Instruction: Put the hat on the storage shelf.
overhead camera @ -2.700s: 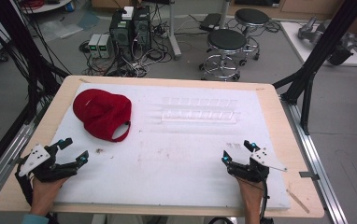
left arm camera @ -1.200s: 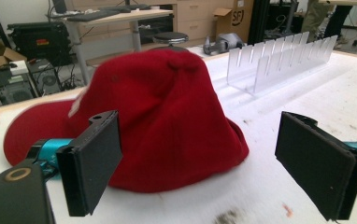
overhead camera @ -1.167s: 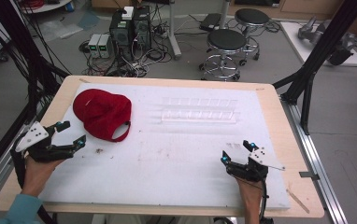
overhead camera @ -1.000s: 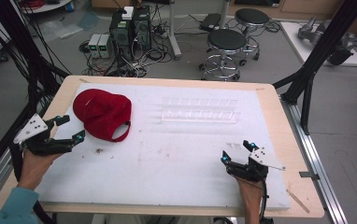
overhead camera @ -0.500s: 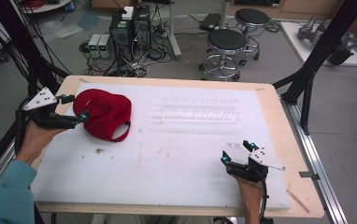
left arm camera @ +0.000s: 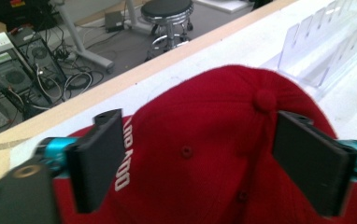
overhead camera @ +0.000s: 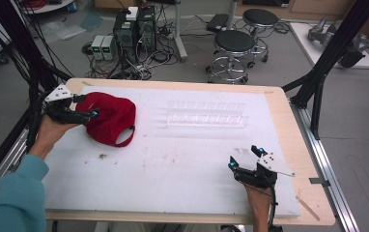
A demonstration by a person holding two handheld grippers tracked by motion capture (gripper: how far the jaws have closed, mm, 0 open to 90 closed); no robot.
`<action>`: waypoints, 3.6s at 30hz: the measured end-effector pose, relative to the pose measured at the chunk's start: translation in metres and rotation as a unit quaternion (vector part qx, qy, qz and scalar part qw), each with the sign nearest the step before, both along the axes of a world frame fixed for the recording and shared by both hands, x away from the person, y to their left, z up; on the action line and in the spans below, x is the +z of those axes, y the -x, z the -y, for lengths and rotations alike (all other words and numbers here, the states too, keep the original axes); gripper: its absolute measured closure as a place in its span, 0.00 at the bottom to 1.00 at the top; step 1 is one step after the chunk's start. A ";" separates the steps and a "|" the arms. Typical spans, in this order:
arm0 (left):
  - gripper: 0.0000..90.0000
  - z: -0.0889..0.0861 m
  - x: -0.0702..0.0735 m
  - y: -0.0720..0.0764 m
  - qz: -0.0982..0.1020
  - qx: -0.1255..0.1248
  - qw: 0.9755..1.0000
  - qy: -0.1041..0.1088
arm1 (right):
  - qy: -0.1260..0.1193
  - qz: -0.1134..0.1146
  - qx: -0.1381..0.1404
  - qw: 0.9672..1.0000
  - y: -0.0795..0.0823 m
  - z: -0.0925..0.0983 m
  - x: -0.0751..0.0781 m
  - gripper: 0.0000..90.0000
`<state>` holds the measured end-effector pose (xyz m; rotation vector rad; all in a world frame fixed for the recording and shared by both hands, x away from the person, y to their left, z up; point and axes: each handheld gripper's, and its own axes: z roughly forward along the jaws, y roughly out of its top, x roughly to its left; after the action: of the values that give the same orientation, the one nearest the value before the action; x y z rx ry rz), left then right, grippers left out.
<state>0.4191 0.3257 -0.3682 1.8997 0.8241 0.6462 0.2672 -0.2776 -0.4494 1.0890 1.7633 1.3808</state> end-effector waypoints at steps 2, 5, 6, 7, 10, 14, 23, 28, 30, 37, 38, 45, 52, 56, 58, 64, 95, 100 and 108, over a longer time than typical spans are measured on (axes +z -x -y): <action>0.28 0.003 -0.003 -0.001 0.006 0.006 1.000 -0.010 | -0.001 -0.001 -0.001 1.000 0.000 0.000 0.000 0.10; 0.29 0.007 -0.007 -0.005 0.006 0.012 1.000 -0.022 | 0.001 0.001 -0.001 1.000 0.000 0.000 0.000 0.10; 0.29 0.007 -0.008 -0.006 0.004 0.014 1.000 -0.027 | 0.000 0.001 0.000 1.000 0.000 0.000 0.000 0.10; 0.29 0.007 -0.010 -0.008 -0.001 0.017 0.999 -0.030 | 0.000 0.001 0.000 1.000 0.000 0.000 0.000 0.10; 0.29 0.005 -0.017 -0.013 -0.022 0.031 0.999 -0.025 | -0.003 -0.001 -0.002 1.000 0.001 0.000 0.000 0.10; 0.34 0.005 -0.025 -0.019 -0.048 0.038 0.998 -0.024 | -0.003 0.000 -0.001 1.000 0.000 0.000 0.000 0.10; 0.70 0.007 -0.031 -0.021 -0.055 0.035 0.997 -0.036 | -0.006 -0.002 -0.001 1.000 0.000 0.001 0.000 0.10; 0.87 0.007 -0.030 -0.017 -0.066 0.051 0.996 -0.020 | -0.005 -0.001 0.000 1.000 0.000 0.001 0.000 0.10; 0.92 0.007 -0.029 -0.017 -0.069 0.060 0.996 -0.019 | -0.006 -0.003 -0.001 1.000 0.000 0.001 0.000 0.10; 0.96 0.010 -0.025 -0.011 -0.074 0.083 0.994 -0.003 | -0.005 -0.003 0.000 1.000 0.000 0.001 0.000 0.10; 0.96 0.010 -0.024 -0.010 -0.074 0.083 0.994 -0.003 | -0.005 -0.003 0.000 1.000 0.000 0.001 0.000 0.10; 0.96 0.017 -0.015 0.000 -0.071 0.092 0.993 0.024 | -0.006 -0.003 -0.001 1.000 0.000 0.001 0.000 0.10; 0.96 0.025 -0.009 0.019 -0.074 0.105 0.990 0.060 | -0.008 -0.005 -0.002 1.000 0.000 0.000 0.000 0.10; 0.96 0.034 -0.002 0.035 -0.073 0.110 0.988 0.075 | -0.006 -0.004 -0.001 1.000 0.000 0.000 0.000 0.10; 0.97 0.038 0.000 0.041 -0.068 0.109 0.989 0.074 | -0.005 -0.003 -0.001 1.000 0.000 0.000 0.000 0.10; 0.97 0.049 0.008 0.061 -0.058 0.089 0.990 0.091 | -0.003 -0.002 -0.001 1.000 0.000 0.001 0.000 0.10; 0.97 0.141 -0.012 0.127 -0.051 0.097 0.983 0.145 | -0.012 0.001 0.000 1.000 0.000 0.002 0.000 0.10; 0.96 0.149 -0.012 0.128 -0.049 0.086 0.986 0.131 | -0.014 0.001 0.000 1.000 0.000 0.002 0.000 0.10; 0.96 0.155 -0.014 0.128 -0.045 0.077 0.989 0.118 | -0.013 0.001 0.000 1.000 0.000 0.002 0.000 0.10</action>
<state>0.2907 0.1706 -0.3822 1.6714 1.0640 0.5322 0.2668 -0.2799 -0.4496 1.1011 1.7479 1.4088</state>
